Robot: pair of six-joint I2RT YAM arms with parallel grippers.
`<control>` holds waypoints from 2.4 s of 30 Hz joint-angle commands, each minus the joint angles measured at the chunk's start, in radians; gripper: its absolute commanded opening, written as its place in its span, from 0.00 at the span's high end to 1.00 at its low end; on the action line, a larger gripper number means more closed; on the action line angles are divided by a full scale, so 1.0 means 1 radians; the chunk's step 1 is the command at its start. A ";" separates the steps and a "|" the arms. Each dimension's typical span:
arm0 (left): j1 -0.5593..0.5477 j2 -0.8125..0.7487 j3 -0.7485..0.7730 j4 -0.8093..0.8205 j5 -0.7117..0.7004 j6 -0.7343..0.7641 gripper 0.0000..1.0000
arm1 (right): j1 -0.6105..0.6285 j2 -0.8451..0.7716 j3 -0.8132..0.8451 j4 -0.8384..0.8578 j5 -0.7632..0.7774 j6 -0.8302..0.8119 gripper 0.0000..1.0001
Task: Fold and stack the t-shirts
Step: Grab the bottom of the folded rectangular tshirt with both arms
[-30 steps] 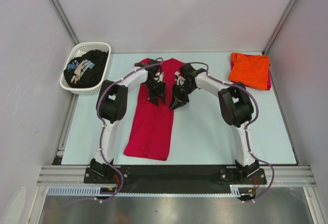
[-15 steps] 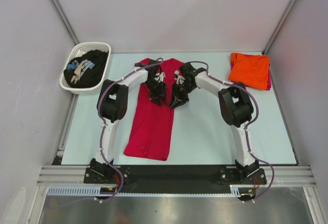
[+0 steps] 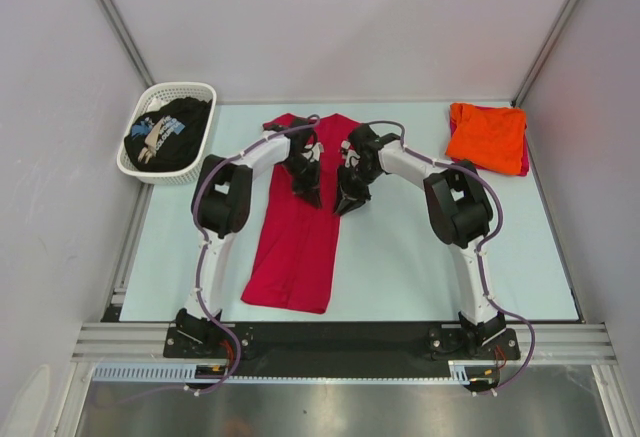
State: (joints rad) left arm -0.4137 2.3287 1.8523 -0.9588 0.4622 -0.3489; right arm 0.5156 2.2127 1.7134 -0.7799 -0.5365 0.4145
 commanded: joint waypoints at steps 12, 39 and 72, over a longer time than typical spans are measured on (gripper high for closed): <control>0.039 -0.054 0.094 -0.092 -0.136 0.073 1.00 | 0.017 0.028 0.091 -0.045 0.032 -0.023 0.65; 0.039 -0.031 0.081 -0.077 -0.031 0.074 0.42 | 0.060 0.065 0.048 -0.022 -0.003 -0.016 0.65; 0.075 -0.043 0.068 -0.127 -0.161 0.117 1.00 | 0.096 0.090 0.087 -0.085 0.085 -0.011 1.00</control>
State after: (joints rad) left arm -0.3676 2.3283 1.9110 -1.0672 0.3416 -0.2554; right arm 0.6033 2.2910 1.7695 -0.8326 -0.4961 0.4000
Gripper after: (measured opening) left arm 0.005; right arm 0.017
